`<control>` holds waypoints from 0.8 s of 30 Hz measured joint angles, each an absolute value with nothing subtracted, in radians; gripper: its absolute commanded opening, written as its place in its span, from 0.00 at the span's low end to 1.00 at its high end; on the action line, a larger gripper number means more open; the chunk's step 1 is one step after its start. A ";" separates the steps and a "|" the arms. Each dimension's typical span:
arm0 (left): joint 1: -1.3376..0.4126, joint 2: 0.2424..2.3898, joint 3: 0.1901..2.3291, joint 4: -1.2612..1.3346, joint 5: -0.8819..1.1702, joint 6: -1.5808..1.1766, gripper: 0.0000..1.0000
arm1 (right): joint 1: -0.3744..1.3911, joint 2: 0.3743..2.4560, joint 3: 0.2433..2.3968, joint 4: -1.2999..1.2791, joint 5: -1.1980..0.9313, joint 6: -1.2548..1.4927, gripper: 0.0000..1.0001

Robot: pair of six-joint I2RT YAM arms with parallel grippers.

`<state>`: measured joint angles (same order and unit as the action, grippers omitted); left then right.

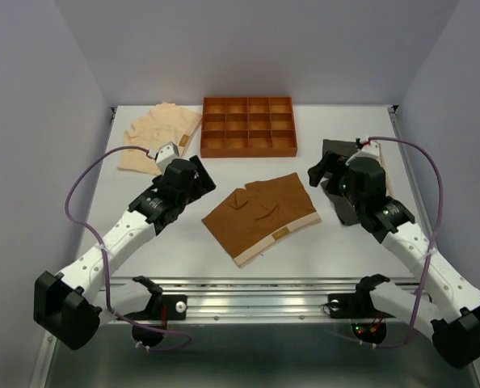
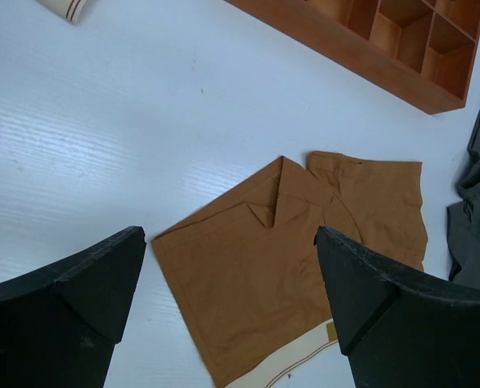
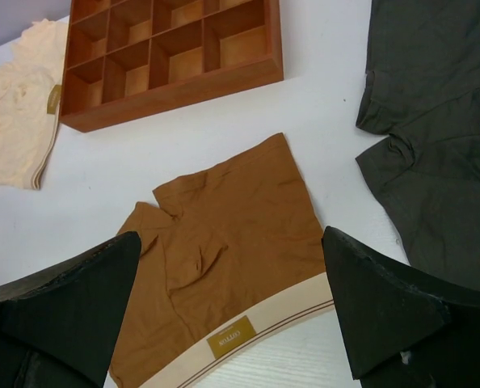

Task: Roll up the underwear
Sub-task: Flatten the underwear

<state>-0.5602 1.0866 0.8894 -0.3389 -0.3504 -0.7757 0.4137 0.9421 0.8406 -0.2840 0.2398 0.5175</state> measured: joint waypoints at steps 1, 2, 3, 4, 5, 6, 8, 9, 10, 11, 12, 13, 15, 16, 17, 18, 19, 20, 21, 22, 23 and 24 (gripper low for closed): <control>-0.560 1.087 0.886 -0.342 -0.348 -0.776 0.99 | 0.414 0.942 0.840 -0.286 0.240 0.521 1.00; -0.560 1.087 0.885 -0.342 -0.348 -0.776 0.99 | 0.414 0.943 0.840 -0.288 0.240 0.524 1.00; -0.560 1.087 0.884 -0.342 -0.348 -0.776 0.99 | 0.414 0.943 0.840 -0.289 0.239 0.525 1.00; -0.560 1.087 0.882 -0.338 -0.342 -0.773 0.99 | 0.414 0.943 0.840 -0.288 0.239 0.525 1.00; -0.560 1.087 0.877 -0.332 -0.334 -0.768 0.99 | 0.414 0.943 0.840 -0.288 0.236 0.525 1.00; -0.560 1.087 0.873 -0.328 -0.324 -0.764 0.99 | 0.414 0.943 0.839 -0.288 0.235 0.526 1.00; -0.559 1.087 0.849 -0.294 -0.293 -0.745 0.99 | 0.414 0.945 0.830 -0.286 0.224 0.528 1.00; -0.559 1.091 0.836 -0.278 -0.274 -0.736 0.99 | 0.414 0.951 0.825 -0.285 0.221 0.528 1.00; -0.559 1.103 0.818 -0.258 -0.249 -0.726 0.99 | 0.414 0.963 0.819 -0.284 0.215 0.525 1.00; -0.559 1.113 0.811 -0.246 -0.233 -0.719 0.99 | 0.414 0.985 0.812 -0.284 0.200 0.521 1.00; -0.560 1.139 0.802 -0.227 -0.208 -0.710 0.99 | 0.414 1.004 0.807 -0.283 0.190 0.517 1.00; -0.561 1.158 0.798 -0.215 -0.194 -0.706 0.99 | 0.414 1.027 0.800 -0.284 0.177 0.516 1.00; -0.566 1.207 0.794 -0.195 -0.165 -0.697 0.99 | 0.414 1.084 0.778 -0.282 0.142 0.512 1.00; -0.569 1.225 0.792 -0.187 -0.155 -0.696 0.99 | 0.414 1.118 0.759 -0.281 0.119 0.511 1.00; -0.575 1.247 0.785 -0.167 -0.139 -0.694 0.99 | 0.414 1.140 0.743 -0.280 0.103 0.511 1.00; -0.582 1.264 0.775 -0.147 -0.126 -0.694 0.99 | 0.414 1.160 0.731 -0.281 0.088 0.511 1.00; -0.585 1.272 0.766 -0.131 -0.117 -0.695 0.99 | 0.414 1.187 0.717 -0.278 0.070 0.509 1.00; -0.594 1.289 0.752 -0.118 -0.105 -0.694 0.99 | 0.414 1.198 0.711 -0.277 0.065 0.509 1.00; -0.604 1.308 0.732 -0.096 -0.087 -0.696 0.99 | 0.414 1.223 0.702 -0.270 0.052 0.508 1.00; -0.609 1.317 0.722 -0.088 -0.076 -0.696 0.99 | 0.414 1.239 0.701 -0.265 0.046 0.506 1.00; -0.616 1.333 0.706 -0.071 -0.060 -0.697 0.99 | 0.414 1.267 0.701 -0.247 0.041 0.501 1.00; -0.622 1.347 0.693 -0.062 -0.050 -0.698 0.99 | 0.414 1.296 0.701 -0.226 0.031 0.498 1.00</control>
